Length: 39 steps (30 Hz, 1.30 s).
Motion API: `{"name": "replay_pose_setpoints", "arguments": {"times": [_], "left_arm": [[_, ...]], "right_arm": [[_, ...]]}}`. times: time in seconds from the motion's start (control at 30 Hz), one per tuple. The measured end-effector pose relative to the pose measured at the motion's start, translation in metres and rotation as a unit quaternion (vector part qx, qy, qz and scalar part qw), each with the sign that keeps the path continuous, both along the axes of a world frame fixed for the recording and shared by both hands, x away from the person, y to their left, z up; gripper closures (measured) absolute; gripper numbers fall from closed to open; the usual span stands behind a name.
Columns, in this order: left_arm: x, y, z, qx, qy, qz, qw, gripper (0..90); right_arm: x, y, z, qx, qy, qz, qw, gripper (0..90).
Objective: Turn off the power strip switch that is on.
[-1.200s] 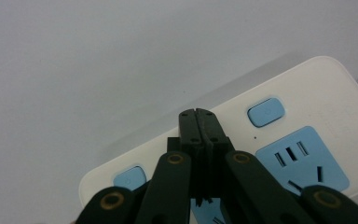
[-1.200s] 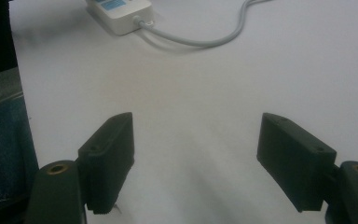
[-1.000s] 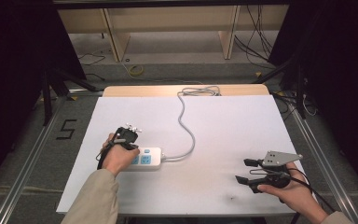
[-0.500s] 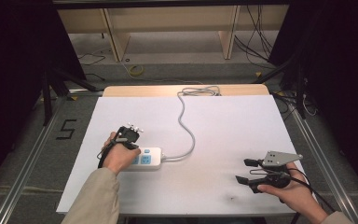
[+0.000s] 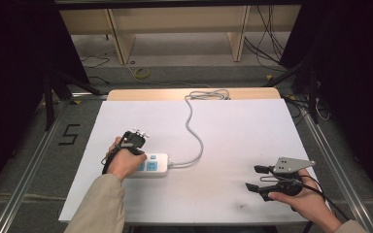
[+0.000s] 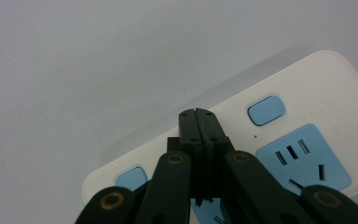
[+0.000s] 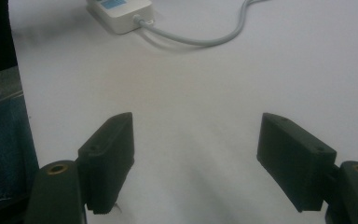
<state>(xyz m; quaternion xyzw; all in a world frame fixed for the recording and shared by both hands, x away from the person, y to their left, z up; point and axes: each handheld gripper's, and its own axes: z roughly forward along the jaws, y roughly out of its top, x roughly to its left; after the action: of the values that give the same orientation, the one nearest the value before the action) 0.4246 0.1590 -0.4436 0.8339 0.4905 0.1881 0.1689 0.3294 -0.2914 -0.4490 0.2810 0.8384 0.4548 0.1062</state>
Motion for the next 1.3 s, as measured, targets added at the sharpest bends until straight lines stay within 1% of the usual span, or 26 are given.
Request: {"name": "replay_pose_setpoints", "arguments": {"times": [0.1, 0.37, 0.57, 0.73, 0.97, 1.13, 1.3], "left_arm": [[0.0, -0.0003, 0.0, 0.001, 0.0, 0.0, 1.0, 90.0], [0.0004, 0.0, 0.0, -0.003, 0.001, 0.003, 1.0, 90.0], [0.0008, -0.0014, 0.0002, 0.005, 0.003, 0.001, 1.0, 90.0], [0.0012, -0.0015, 0.0003, 0.003, 0.004, 0.003, 1.0, 90.0], [0.0022, -0.0014, 0.0009, 0.004, 0.01, 0.005, 0.9999, 90.0], [0.0033, -0.0011, 0.0008, 0.0, 0.013, 0.009, 0.9999, 90.0], [0.0038, -0.0014, 0.0011, 0.003, 0.014, 0.008, 0.9999, 90.0]], "right_arm": [[0.0, 0.0001, 0.0, 0.0, 0.0, 0.0, 1.0, 27.8], [-0.0003, 0.0004, 0.0, 0.001, 0.002, 0.0, 1.0, 27.8], [-0.0003, 0.0005, 0.0, 0.001, 0.003, 0.0, 1.0, 27.8], [-0.0004, 0.0005, -0.0001, 0.001, 0.002, 0.0, 1.0, 27.8], [-0.0004, 0.0004, 0.0, 0.001, 0.002, 0.0, 1.0, 27.8], [-0.0004, 0.0006, -0.0002, 0.001, 0.003, 0.0, 1.0, 27.8], [-0.0004, 0.0007, -0.0004, 0.002, 0.002, 0.001, 1.0, 27.8]]}}
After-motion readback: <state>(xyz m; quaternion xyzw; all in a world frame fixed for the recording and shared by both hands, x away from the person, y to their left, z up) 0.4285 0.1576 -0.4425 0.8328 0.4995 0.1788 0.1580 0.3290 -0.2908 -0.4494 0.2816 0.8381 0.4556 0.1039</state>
